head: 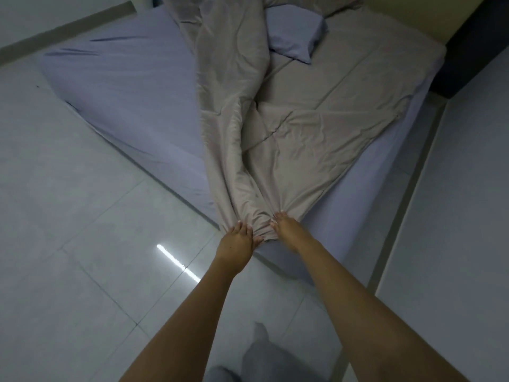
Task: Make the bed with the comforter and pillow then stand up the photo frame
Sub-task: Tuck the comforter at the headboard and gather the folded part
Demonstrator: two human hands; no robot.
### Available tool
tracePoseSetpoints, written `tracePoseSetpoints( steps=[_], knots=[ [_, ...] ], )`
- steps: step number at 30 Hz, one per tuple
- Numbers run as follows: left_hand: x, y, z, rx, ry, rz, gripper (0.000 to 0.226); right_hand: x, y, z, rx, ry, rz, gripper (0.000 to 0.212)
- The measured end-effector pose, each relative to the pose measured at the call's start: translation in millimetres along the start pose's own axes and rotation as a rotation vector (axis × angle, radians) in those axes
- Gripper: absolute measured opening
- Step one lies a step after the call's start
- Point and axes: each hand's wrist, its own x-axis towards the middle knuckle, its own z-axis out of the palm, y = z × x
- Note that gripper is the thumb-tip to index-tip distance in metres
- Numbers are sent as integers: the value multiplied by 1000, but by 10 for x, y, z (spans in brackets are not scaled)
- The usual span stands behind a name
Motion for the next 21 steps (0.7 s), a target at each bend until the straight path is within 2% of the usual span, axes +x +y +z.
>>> tracePoseSetpoints(
  steps=[6, 16, 21],
  knots=[
    [-582, 174, 286, -28, 9, 15, 59, -487, 28, 364, -123, -31, 16, 44],
    [-1489, 686, 753, -2, -137, -3, 53, -1171, 331, 1065, -153, -105, 94, 51],
    [-1574, 831, 824, -18, -201, -4, 46, -1257, 431, 1144, -187, -136, 48, 49]
  ],
)
